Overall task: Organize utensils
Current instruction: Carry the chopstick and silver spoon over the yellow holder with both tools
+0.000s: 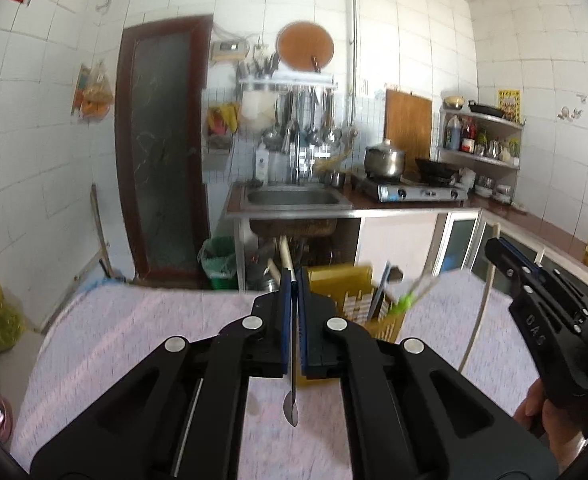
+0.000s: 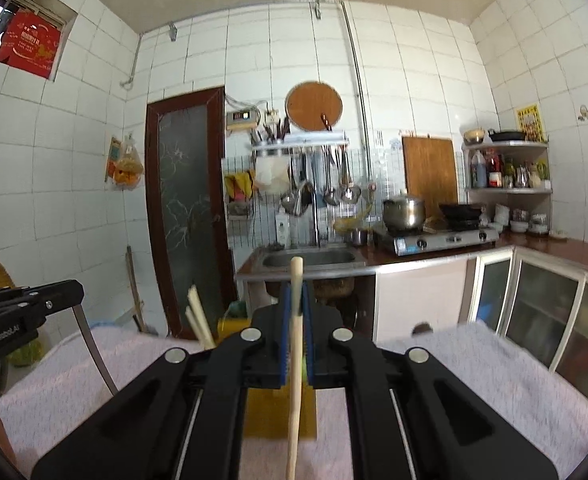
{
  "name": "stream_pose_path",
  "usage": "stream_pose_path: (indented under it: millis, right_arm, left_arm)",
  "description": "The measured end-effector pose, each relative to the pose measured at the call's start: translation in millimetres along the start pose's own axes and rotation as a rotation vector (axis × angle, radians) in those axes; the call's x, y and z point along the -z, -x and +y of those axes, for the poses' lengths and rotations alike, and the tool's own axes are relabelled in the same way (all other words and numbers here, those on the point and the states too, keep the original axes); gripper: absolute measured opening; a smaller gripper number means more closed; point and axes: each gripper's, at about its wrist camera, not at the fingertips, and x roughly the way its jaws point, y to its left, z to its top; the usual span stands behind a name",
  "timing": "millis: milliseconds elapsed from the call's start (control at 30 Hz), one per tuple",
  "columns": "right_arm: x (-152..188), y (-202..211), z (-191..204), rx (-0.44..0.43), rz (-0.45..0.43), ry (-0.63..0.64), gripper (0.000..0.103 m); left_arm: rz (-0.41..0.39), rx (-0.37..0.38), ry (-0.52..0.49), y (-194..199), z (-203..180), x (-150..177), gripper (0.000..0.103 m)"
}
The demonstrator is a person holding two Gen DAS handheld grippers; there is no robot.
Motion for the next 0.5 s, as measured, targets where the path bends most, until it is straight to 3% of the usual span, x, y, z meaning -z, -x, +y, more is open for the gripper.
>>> stream_pose_path:
  millis: [267,500]
  right_arm:
    - [-54.6,-53.3,-5.0,0.009,-0.153,-0.056,0.006]
    - [-34.4,-115.1,0.8,0.011,-0.169,-0.037,0.006]
  left_arm:
    - [-0.106,0.042,0.026,-21.7,-10.2,-59.0,0.001]
    - [-0.08,0.056,0.021,-88.6,-20.7,-51.0,0.001]
